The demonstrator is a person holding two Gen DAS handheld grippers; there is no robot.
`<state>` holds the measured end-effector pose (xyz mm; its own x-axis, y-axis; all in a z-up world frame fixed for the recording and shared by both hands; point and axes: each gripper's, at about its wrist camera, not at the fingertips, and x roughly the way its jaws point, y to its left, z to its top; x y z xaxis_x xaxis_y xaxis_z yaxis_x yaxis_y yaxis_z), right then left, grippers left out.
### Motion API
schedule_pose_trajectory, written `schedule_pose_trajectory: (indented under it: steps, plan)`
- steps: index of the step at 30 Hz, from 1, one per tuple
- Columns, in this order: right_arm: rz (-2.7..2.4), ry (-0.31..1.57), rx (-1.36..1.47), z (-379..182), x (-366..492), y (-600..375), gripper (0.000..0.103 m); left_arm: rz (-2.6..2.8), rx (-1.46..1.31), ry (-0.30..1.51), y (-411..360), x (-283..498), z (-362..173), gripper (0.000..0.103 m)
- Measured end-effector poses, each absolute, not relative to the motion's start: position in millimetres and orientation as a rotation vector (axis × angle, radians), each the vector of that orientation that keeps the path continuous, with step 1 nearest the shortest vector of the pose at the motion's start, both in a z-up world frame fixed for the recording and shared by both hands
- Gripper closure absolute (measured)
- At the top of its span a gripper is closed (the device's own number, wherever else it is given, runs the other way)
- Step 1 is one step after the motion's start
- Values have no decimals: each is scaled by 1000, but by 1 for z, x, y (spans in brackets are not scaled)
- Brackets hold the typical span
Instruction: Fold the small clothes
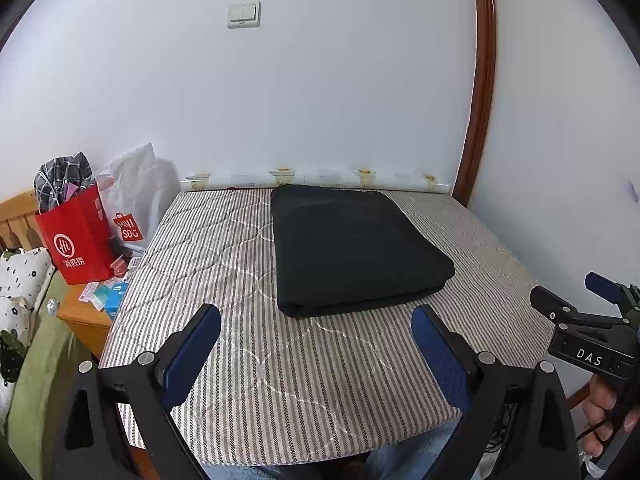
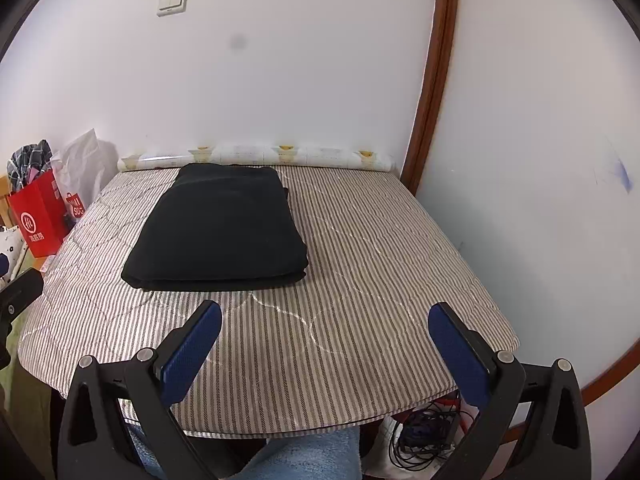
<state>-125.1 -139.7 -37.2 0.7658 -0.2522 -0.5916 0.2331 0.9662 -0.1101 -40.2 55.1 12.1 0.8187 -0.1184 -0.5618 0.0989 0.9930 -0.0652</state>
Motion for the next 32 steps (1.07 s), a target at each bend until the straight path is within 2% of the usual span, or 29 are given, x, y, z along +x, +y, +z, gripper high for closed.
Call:
schedule_pose_trajectory:
  steps: [32]
  plan:
    - [-270, 641, -32, -37, -126, -135, 1, -117, -40, 601, 61, -41, 12, 7]
